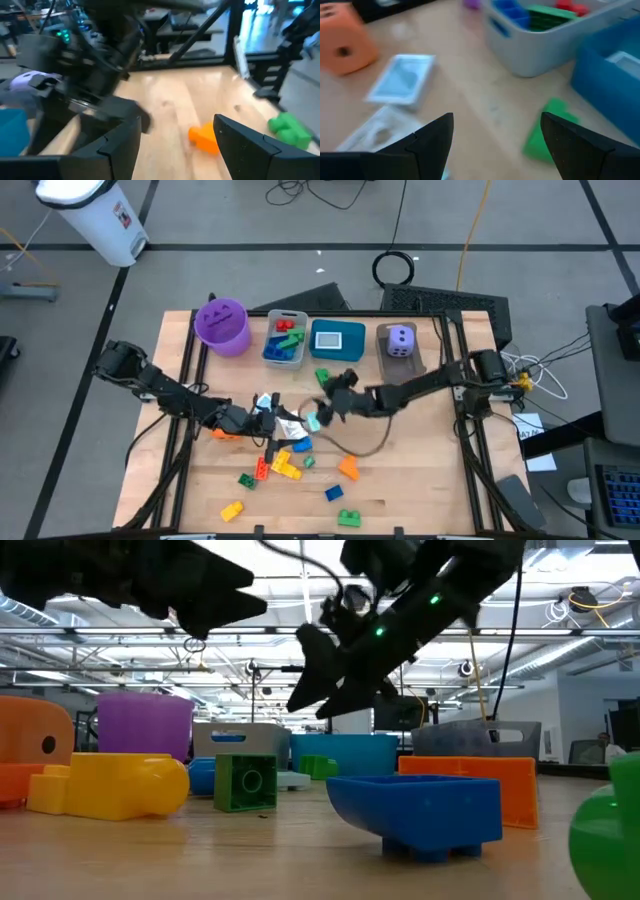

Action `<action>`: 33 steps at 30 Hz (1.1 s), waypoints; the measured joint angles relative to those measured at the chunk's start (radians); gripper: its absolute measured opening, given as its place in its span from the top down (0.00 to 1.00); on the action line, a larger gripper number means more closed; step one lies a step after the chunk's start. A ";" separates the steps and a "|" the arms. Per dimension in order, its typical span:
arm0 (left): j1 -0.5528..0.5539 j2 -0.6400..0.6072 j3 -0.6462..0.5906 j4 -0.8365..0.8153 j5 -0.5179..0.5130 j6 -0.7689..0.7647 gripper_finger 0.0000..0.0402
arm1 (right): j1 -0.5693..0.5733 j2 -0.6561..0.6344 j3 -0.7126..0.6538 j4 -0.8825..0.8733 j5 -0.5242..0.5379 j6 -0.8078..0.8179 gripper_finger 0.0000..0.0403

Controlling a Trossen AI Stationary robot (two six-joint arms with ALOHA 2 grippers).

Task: Pick & Place Toys
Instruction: Put the top green game piece into the gray bin

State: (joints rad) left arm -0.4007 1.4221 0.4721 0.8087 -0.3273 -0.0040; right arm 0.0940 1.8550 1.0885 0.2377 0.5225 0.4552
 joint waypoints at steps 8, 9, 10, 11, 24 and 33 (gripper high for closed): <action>-0.082 -0.101 0.001 -0.030 -0.166 0.071 0.36 | -0.092 0.025 0.000 0.005 -0.034 0.004 0.28; -0.087 -0.115 0.001 -0.031 -0.184 0.075 0.36 | -0.100 0.033 0.000 0.000 -0.043 0.004 0.28; -0.092 -0.128 0.001 -0.039 -0.204 0.074 0.36 | -0.109 0.040 -0.002 -0.011 -0.056 0.004 0.28; -0.095 -0.139 0.001 -0.044 -0.225 0.070 0.36 | -0.116 0.051 -0.003 -0.004 -0.066 0.005 0.28; -0.091 -0.168 0.001 -0.051 -0.253 0.051 0.36 | -0.160 0.128 -0.001 0.020 -0.080 0.031 0.28; -0.091 -0.168 0.001 -0.051 -0.253 0.047 0.36 | -0.166 0.128 -0.001 -0.020 -0.086 0.030 0.46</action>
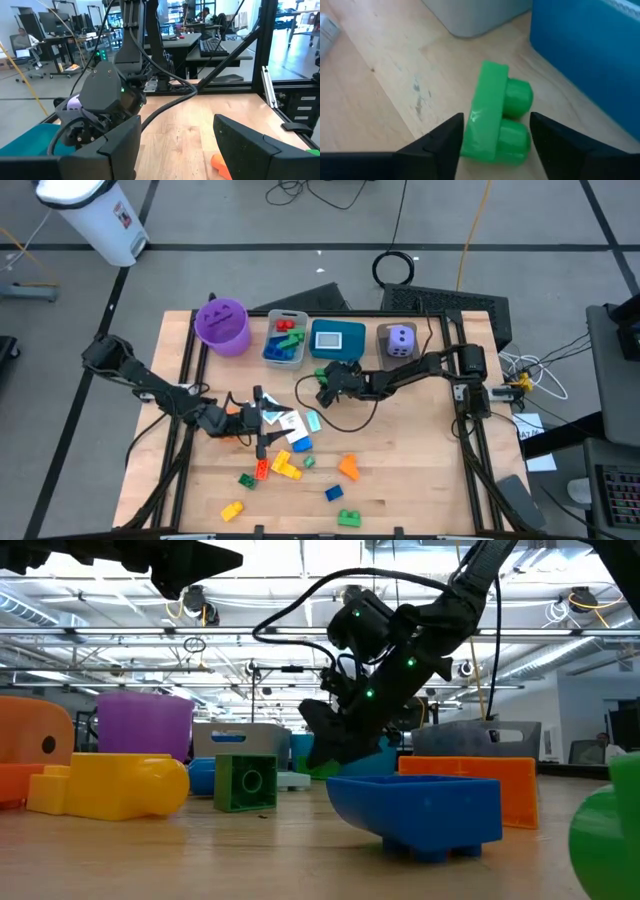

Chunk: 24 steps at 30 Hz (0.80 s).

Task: Pick & Place Toys
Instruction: Put the top green game piece into the gray bin

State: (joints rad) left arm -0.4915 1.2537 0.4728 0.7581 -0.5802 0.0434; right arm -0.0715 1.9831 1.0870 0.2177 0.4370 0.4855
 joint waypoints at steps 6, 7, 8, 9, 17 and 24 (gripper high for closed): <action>0.000 0.000 0.000 0.000 0.000 -0.002 0.36 | 0.003 -0.001 0.000 -0.021 0.000 -0.008 0.60; 0.000 0.000 0.000 0.000 0.000 -0.002 0.36 | 0.006 -0.001 0.000 -0.021 -0.002 -0.011 0.60; 0.000 0.000 0.000 -0.001 0.000 -0.003 0.36 | 0.007 -0.001 0.000 -0.019 -0.011 -0.018 0.60; 0.000 0.000 0.000 -0.003 0.000 -0.003 0.36 | 0.008 -0.001 0.000 -0.013 -0.025 -0.027 0.60; 0.000 0.000 0.000 -0.006 -0.041 -0.005 0.36 | 0.061 -0.034 -0.001 -0.012 -0.049 -0.082 0.59; 0.050 0.000 0.001 -0.028 -0.088 0.079 0.36 | 0.164 -0.137 0.000 -0.004 -0.048 -0.178 0.62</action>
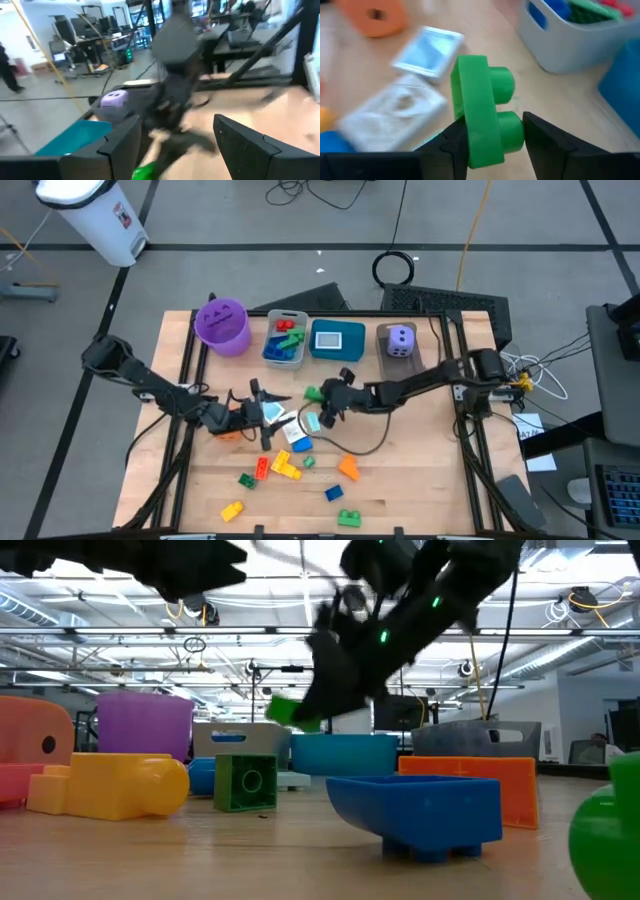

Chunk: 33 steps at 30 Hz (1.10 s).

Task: Pick & Place Toys
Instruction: Put the top green game piece into the gray bin

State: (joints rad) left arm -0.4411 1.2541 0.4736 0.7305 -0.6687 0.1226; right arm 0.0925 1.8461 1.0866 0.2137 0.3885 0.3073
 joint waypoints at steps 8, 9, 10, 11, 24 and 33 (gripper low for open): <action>0.178 0.001 0.082 -0.240 0.316 -0.092 0.36 | 0.126 -0.088 0.000 -0.007 0.003 -0.087 0.69; 0.196 0.001 0.096 -0.262 0.350 -0.098 0.36 | 0.134 -0.093 0.000 -0.007 0.006 -0.096 0.71; 0.213 0.001 0.110 -0.283 0.383 -0.100 0.36 | 0.140 -0.098 0.000 -0.002 0.006 -0.098 0.74; 0.226 0.005 0.125 -0.296 0.408 -0.100 0.36 | 0.145 -0.103 0.000 -0.001 0.009 -0.101 0.77; 0.263 0.018 0.172 -0.383 0.462 -0.104 0.36 | 0.143 -0.107 0.000 -0.063 -0.052 -0.145 0.95; 0.254 0.018 0.172 -0.405 0.461 -0.101 0.36 | 0.127 -0.107 0.000 -0.024 -0.105 -0.252 0.65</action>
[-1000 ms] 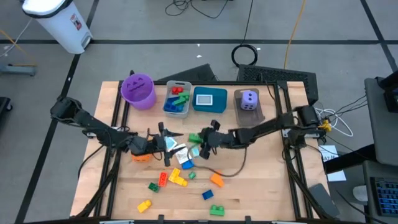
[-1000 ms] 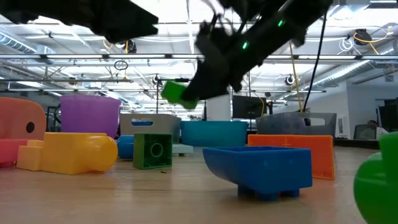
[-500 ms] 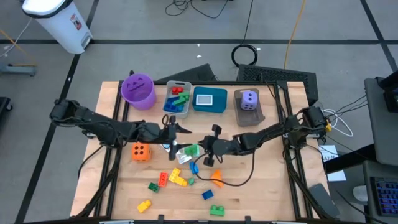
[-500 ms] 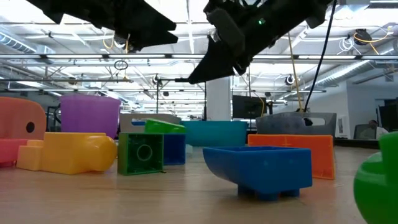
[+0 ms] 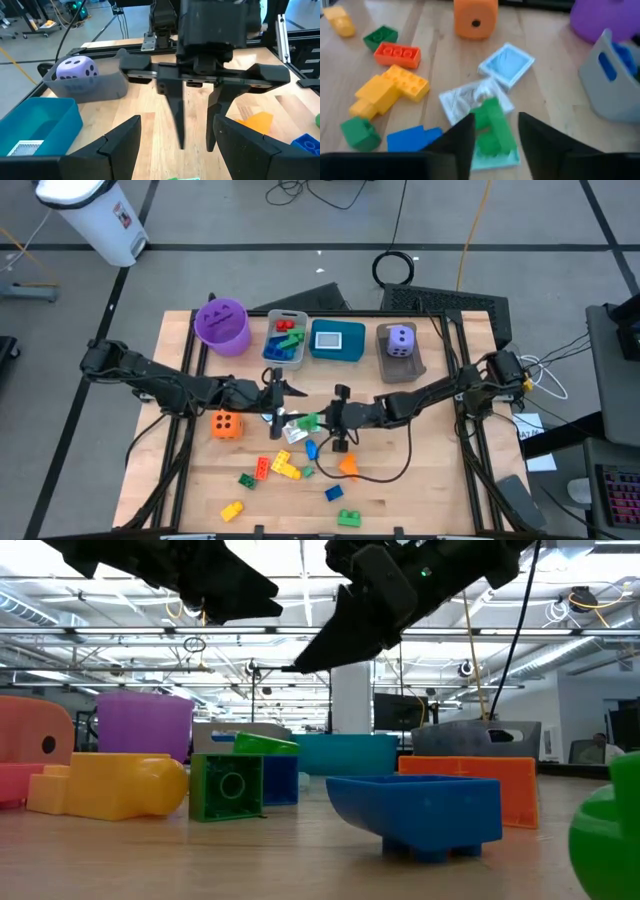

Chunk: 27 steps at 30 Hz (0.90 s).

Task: Pick & Place Toys
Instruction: Put the top green game piece into the gray bin

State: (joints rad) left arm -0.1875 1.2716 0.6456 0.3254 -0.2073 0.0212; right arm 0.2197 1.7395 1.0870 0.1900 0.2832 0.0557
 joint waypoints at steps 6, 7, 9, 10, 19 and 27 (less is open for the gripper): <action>0.000 -0.001 0.000 -0.017 0.000 0.001 0.36 | -0.043 0.065 0.000 0.141 -0.046 -0.078 0.42; 0.000 -0.004 0.000 -0.018 -0.001 0.001 0.36 | -0.054 0.085 0.001 0.169 -0.084 -0.074 0.39; -0.003 -0.016 -0.001 -0.023 -0.001 0.003 0.36 | -0.071 0.113 0.000 0.180 -0.148 -0.069 0.33; -0.005 -0.022 -0.001 -0.025 -0.002 0.004 0.36 | -0.079 0.130 -0.001 0.189 -0.169 -0.069 0.30; -0.004 -0.050 -0.001 -0.067 -0.002 0.003 0.36 | -0.103 0.239 -0.001 0.247 -0.210 -0.085 0.21; -0.003 -0.050 -0.001 -0.068 -0.003 0.001 0.36 | -0.107 0.277 0.000 0.252 -0.209 -0.091 0.25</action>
State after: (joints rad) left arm -0.1909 1.2217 0.6449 0.2573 -0.2100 0.0222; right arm 0.1123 2.0166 1.0866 0.4421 0.0742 -0.0354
